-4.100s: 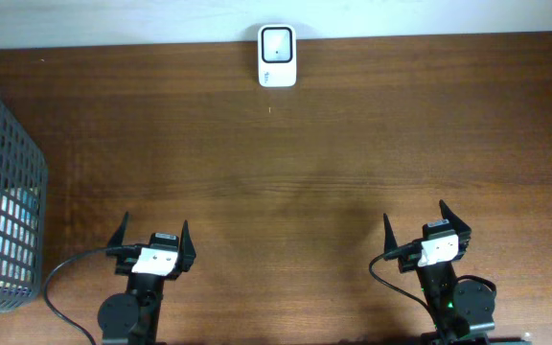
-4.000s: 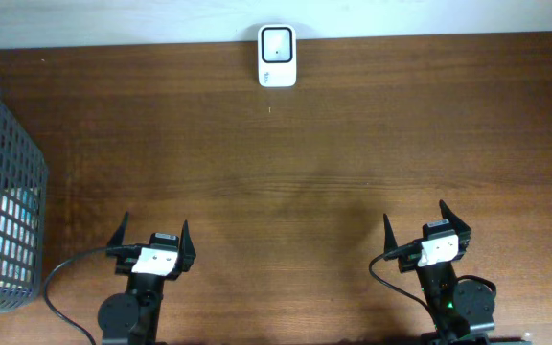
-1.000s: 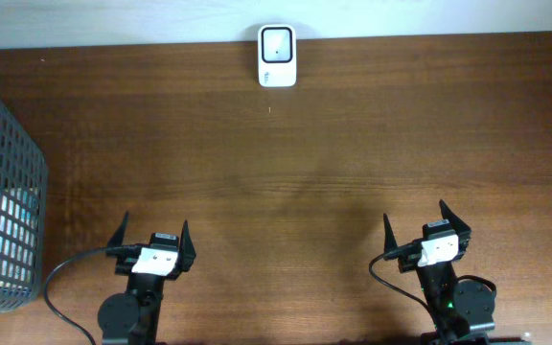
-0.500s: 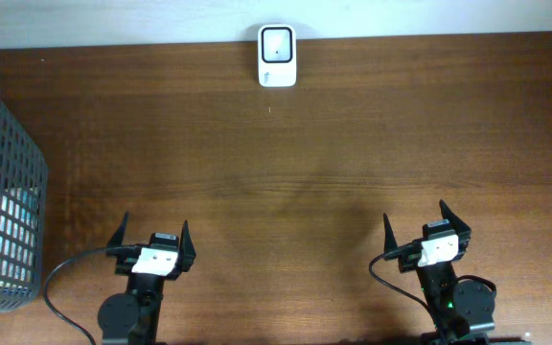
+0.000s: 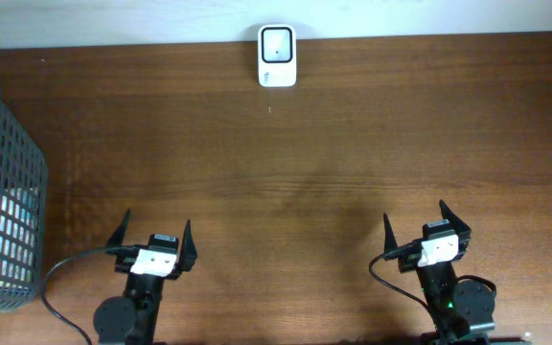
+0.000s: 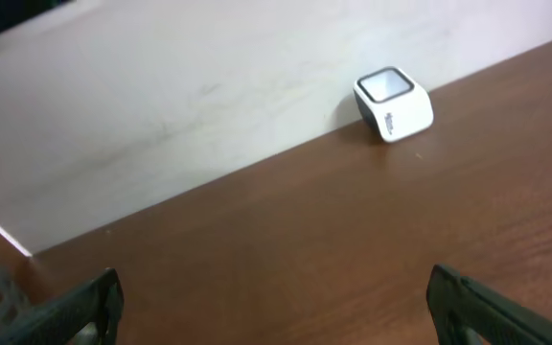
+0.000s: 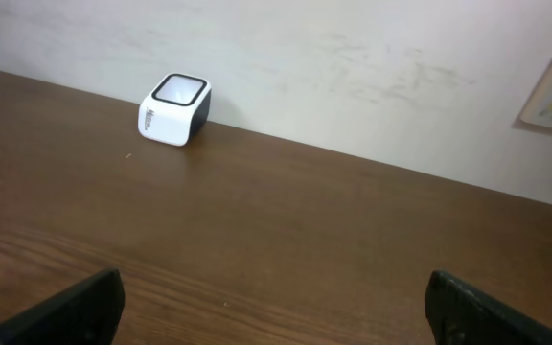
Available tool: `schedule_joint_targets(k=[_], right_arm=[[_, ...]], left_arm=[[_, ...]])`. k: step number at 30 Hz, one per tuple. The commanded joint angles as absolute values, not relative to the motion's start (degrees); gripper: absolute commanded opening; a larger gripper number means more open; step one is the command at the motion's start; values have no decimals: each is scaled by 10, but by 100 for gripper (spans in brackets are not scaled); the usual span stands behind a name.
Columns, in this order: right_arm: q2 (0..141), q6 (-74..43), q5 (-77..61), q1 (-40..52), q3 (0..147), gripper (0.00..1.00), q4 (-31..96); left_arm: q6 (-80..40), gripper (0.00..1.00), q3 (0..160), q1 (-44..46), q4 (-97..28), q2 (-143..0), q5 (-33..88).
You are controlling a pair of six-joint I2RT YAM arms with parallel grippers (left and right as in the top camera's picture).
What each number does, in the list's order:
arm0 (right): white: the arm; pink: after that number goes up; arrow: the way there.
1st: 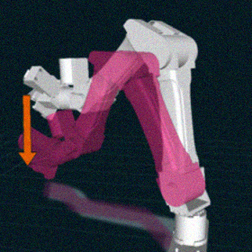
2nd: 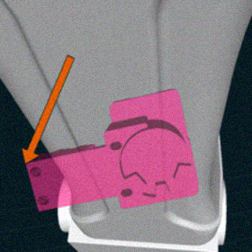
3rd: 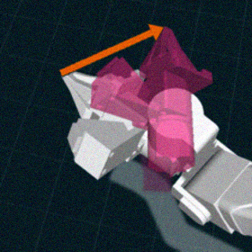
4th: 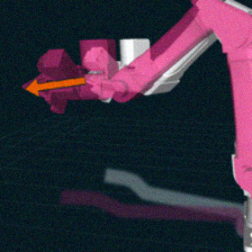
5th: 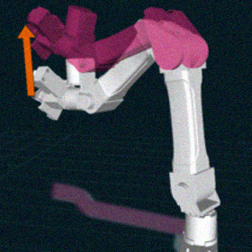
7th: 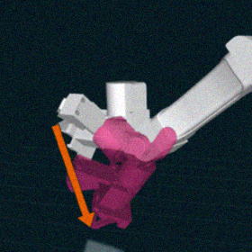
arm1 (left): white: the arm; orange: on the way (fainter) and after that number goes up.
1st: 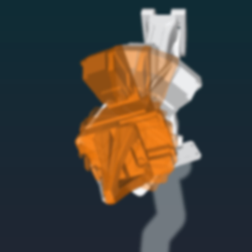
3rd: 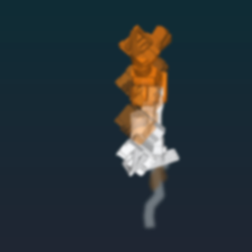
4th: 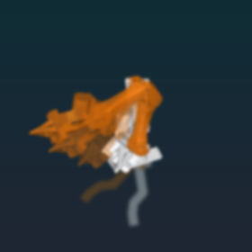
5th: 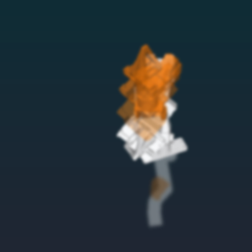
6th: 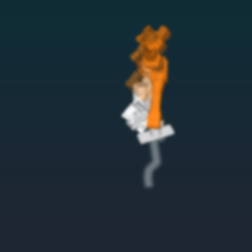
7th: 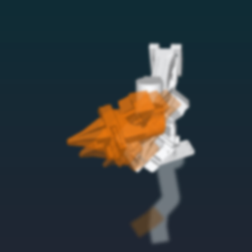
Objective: Scan the item barcode
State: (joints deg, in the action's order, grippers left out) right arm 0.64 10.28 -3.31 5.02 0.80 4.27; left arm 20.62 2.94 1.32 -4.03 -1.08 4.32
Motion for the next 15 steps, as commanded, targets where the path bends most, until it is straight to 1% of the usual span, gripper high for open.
schedule_joint_targets(k=[1,11,15], right_arm=[[3,101,-40,48,3,99,43],[3,101,-40,48,3,99,43],[3,101,-40,48,3,99,43]], left_arm=[[187,99,82,11,-40,-46,52],[187,99,221,11,-41,-230,106],[187,99,327,11,-78,-313,143]])
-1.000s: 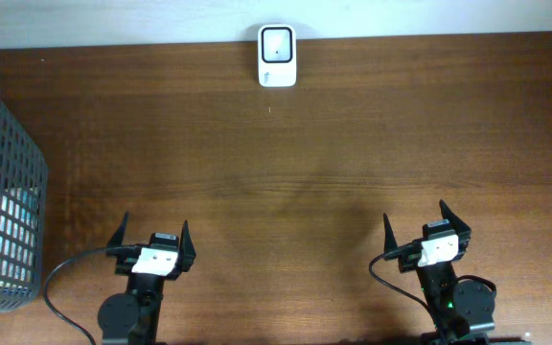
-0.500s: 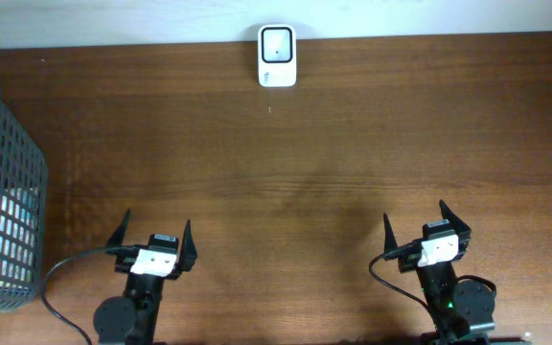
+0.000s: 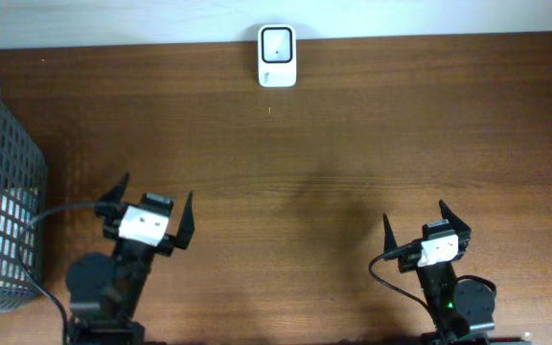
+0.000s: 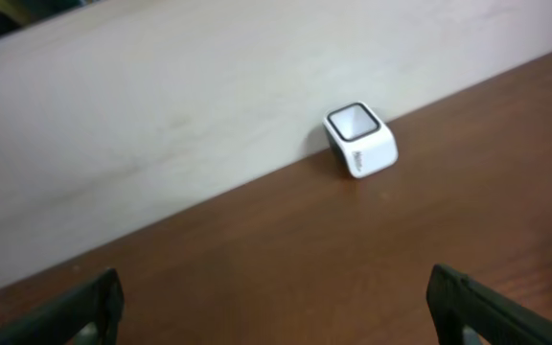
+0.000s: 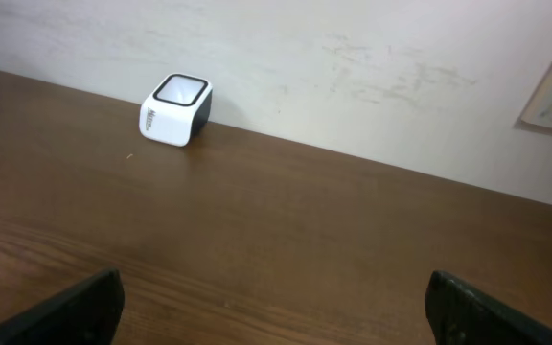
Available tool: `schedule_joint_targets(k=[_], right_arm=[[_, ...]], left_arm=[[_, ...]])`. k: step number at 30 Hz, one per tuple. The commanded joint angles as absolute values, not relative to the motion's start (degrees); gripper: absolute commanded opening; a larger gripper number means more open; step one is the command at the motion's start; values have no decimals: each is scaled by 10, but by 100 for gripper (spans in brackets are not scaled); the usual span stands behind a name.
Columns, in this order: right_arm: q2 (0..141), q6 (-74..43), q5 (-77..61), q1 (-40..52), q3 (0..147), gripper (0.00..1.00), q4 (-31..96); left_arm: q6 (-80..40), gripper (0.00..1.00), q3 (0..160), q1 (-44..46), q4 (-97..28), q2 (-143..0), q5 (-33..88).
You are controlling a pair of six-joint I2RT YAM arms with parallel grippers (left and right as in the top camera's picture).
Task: Scan the item barcode
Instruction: 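Reach the left gripper into the grey basket and grasp the snack bag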
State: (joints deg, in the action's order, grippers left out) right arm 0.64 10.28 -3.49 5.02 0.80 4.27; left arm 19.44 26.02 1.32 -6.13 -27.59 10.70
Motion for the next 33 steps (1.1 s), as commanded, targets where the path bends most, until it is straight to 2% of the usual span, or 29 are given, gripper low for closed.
schedule_joint_targets(k=[1,5,8,10,14,18,21,24,26,29,33], right_arm=[[3,101,-40,48,3,99,43],[3,101,-40,48,3,99,43],[3,101,-40,48,3,99,43],[3,101,-40,48,3,99,43],[3,101,-40,48,3,99,43],[3,101,-40,48,3,99,43],[3,101,-40,48,3,99,43],[3,101,-40,48,3,99,43],[3,101,-40,48,3,99,43],[3,101,-40,48,3,99,43],[3,101,-40,48,3,99,43]], left_arm=[[187,99,355,11,-97,-331,145],[187,99,510,11,-233,-436,155],[188,99,688,11,-403,-572,163],[189,99,837,11,-532,-691,214],[173,99,920,11,-568,-797,267],[171,99,920,-1,-551,-829,233],[98,99,952,-75,-534,-829,175],[82,99,1018,-180,-532,-829,175],[58,99,1053,-269,-529,-829,123],[-20,99,1052,-372,-525,-832,40],[-69,99,1050,-474,-525,-863,29]])
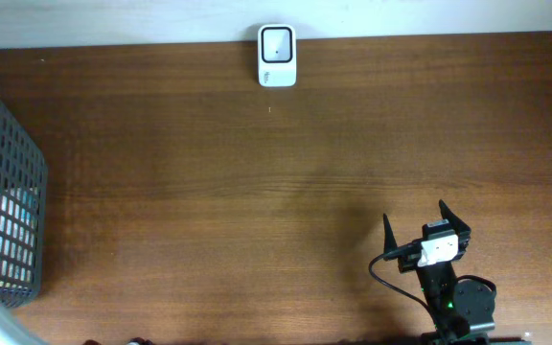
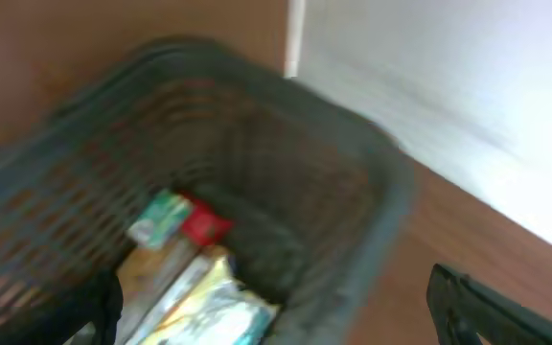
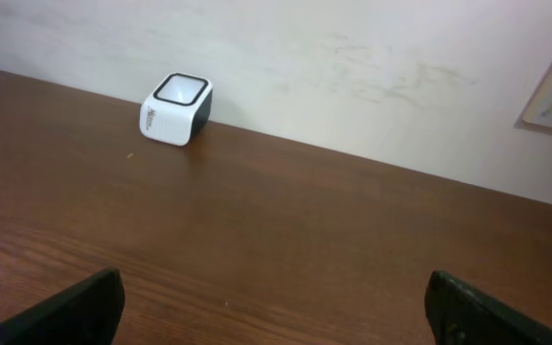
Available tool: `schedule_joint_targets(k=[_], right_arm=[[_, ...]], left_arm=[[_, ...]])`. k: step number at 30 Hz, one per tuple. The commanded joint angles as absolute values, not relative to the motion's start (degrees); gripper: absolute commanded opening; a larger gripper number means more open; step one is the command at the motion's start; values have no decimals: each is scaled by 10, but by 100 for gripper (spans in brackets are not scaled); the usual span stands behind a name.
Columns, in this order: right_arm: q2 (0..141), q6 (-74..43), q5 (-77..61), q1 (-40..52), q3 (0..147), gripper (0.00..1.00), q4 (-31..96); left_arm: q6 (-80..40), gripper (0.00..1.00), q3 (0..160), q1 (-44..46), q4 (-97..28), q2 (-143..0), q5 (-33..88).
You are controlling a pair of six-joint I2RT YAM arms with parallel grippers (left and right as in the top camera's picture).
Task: Scan the item barcode
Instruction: 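Reach the left gripper into the grey basket and grasp the snack bag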
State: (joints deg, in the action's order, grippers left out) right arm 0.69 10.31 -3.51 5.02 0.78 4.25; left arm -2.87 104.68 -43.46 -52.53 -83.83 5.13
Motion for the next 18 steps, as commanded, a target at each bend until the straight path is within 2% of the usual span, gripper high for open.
schedule_joint_targets(k=[1,4,10,14,18], right_arm=[[3,101,-40,48,3,99,43],[3,101,-40,48,3,99,43],[3,101,-40,48,3,99,43],[3,101,-40,48,3,99,43],[3,101,-40,48,3,99,43]], left_arm=[[-69,99,1050,-484,-526,-872,18],[-68,99,1050,-498,-532,-903,-20],[-41,99,1050,-516,-557,-987,-23],[30,100,1049,-515,-574,-1063,58],[163,100,1049,-519,-582,-1124,162]])
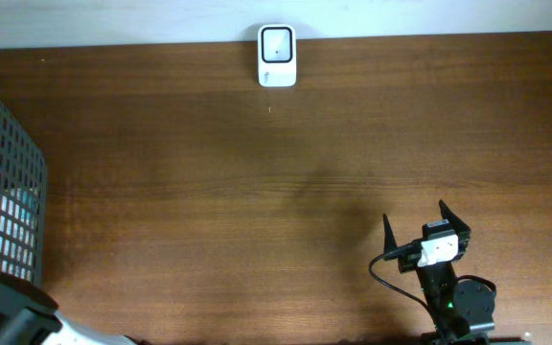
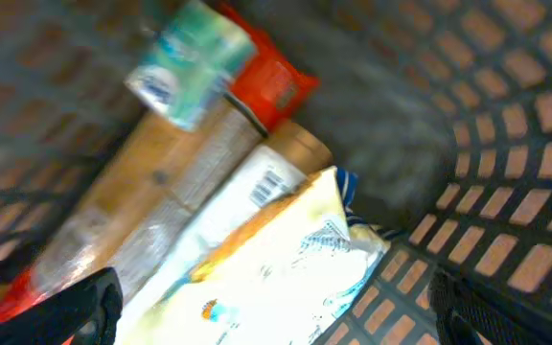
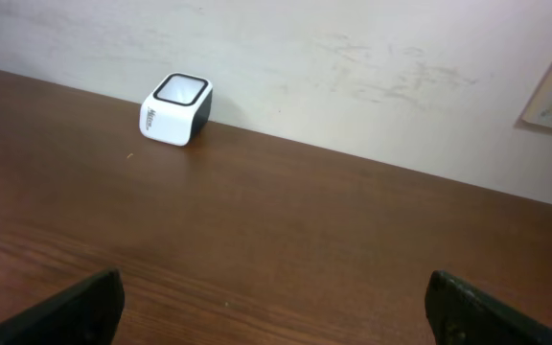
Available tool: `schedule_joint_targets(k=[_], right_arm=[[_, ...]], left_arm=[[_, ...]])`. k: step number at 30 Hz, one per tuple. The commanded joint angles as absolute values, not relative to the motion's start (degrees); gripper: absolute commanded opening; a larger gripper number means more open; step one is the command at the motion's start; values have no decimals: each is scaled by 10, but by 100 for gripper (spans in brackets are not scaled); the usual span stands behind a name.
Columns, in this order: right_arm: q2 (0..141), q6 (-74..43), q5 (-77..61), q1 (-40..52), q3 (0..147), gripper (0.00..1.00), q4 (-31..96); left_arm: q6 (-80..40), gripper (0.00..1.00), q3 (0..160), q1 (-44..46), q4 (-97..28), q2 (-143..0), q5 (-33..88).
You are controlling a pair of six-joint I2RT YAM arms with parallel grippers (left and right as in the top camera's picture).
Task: Scan the item barcode
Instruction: 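Reach the left gripper into the grey basket and grasp the snack bag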
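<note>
The white barcode scanner (image 1: 276, 56) stands at the table's far edge against the wall, also in the right wrist view (image 3: 175, 108). My left gripper (image 2: 276, 311) is open, looking down into the grey basket (image 1: 8, 192). Right below it lies a white packet with blue and orange print (image 2: 286, 259). Beside that are a tan box with a barcode (image 2: 214, 196), a red packet (image 2: 274, 81) and a green-and-white packet (image 2: 188, 59). My right gripper (image 3: 276, 307) is open and empty over the table's near right part (image 1: 427, 230).
The basket's mesh wall (image 2: 506, 163) rises close on the right of the left gripper. Part of the left arm (image 1: 22, 326) shows at the overhead view's bottom left corner. A wall panel hangs at the far right.
My left gripper was above the basket's rim, looking in from outside. Now it is lower and closer to the items, with the white packet directly beneath. The right arm has not moved.
Both grippers stood open at the table's near edge, facing the scanner. The left arm then sat raised and turned left. After that it had left the overhead view and looked at the basket, and now hangs open over the items inside.
</note>
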State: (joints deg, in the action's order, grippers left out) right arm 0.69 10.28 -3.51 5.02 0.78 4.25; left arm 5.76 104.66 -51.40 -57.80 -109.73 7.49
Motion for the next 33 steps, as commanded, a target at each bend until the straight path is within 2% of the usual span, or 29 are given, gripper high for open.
schedule_joint_targets(k=[1,12,13,15,17,20,23,25,28,33], right_arm=[[3,101,-40,48,3,99,43],[3,101,-40,48,3,99,43],[3,101,-40,48,3,99,43],[3,101,-40,48,3,99,43],[3,101,-40,48,3,99,43],[3,101,-40,48,3,99,43],[3,101,-40,48,3,99,43],[3,101,-40,48,3,98,43],[3,101,-40,48,3,99,43],[3,101,-40,48,3,99,43]], left_arm=[[169,100,1049,-521,-584,-1132,170],[229,99,1002,-539,-571,-1230,168],[229,96,993,-539,-566,-1238,168],[229,84,992,-539,-565,-1249,168],[228,68,992,-539,-565,-1254,168],[228,28,992,-539,-565,-1254,168],[216,8,997,-539,-565,-1254,168],[202,0,1013,-539,-573,-1252,168],[194,0,1080,-539,-612,-1238,168],[98,0,1194,-539,-635,-1156,168]])
